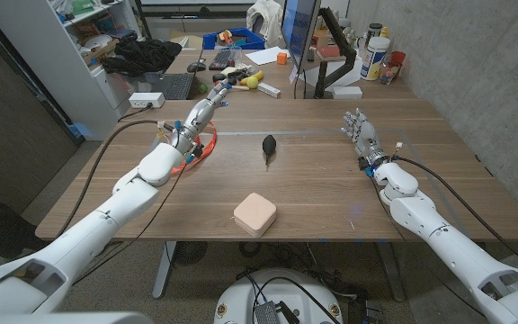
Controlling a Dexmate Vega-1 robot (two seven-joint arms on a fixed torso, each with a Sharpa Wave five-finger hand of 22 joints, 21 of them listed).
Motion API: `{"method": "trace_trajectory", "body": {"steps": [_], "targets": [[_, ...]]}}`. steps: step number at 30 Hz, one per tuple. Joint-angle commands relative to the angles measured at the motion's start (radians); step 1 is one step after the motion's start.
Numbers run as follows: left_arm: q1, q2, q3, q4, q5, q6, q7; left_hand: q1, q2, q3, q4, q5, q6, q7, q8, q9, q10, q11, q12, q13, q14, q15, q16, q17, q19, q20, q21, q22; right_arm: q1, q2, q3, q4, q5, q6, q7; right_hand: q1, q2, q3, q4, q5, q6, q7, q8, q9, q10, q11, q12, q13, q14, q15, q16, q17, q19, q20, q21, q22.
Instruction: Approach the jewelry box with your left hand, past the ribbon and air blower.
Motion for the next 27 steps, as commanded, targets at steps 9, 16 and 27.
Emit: {"method": "trace_trajectory", "body": {"steps": [9, 16, 27], "targets": [[0.001, 0.058, 0.006, -0.082, 0.135, -0.030, 0.028, 0.014, 0.018, 0.002, -0.004, 0.008, 0.012, -0.003, 0.006, 0.002, 0.004, -0.009, 0.008, 0.004, 0.001, -0.018, 0.007, 0.002, -0.082, -0.003, -0.006, 0.001, -0.010, -0.006, 0.007, -0.008, 0.003, 0.007, -0.002, 0.005, 0.070, 0.006, 0.003, 0.005, 0.008, 0.003, 0.008, 0.005, 0.009, -0.002, 0.003, 0.006, -0.003, -0.003, 0.006, 0.004, -0.002, -0.038, -0.007, 0.005], [0.003, 0.084, 0.007, -0.124, 0.198, -0.026, 0.033, 0.015, 0.017, 0.003, -0.004, 0.008, 0.012, -0.007, 0.005, 0.002, 0.004, -0.011, 0.008, 0.004, 0.001, -0.021, 0.007, 0.002, -0.082, -0.003, -0.008, 0.001, -0.017, -0.010, 0.011, -0.014, 0.007, 0.008, -0.002, 0.005, 0.070, 0.006, 0.003, 0.006, 0.009, 0.003, 0.008, 0.005, 0.009, -0.002, 0.003, 0.006, -0.003, -0.004, 0.006, 0.004, -0.001, -0.038, -0.009, 0.005], [0.004, 0.096, 0.008, -0.154, 0.234, -0.032, 0.029, 0.017, 0.017, 0.003, -0.004, 0.009, 0.013, -0.007, 0.003, 0.003, 0.006, -0.014, 0.007, 0.004, 0.000, -0.023, 0.006, 0.002, -0.080, -0.003, -0.011, 0.001, -0.022, -0.010, 0.015, -0.008, 0.012, 0.012, 0.002, 0.004, 0.070, 0.006, 0.003, 0.006, 0.008, 0.003, 0.008, 0.005, 0.009, -0.001, 0.003, 0.006, -0.003, -0.004, 0.006, 0.004, 0.000, -0.038, -0.012, 0.005]]}}
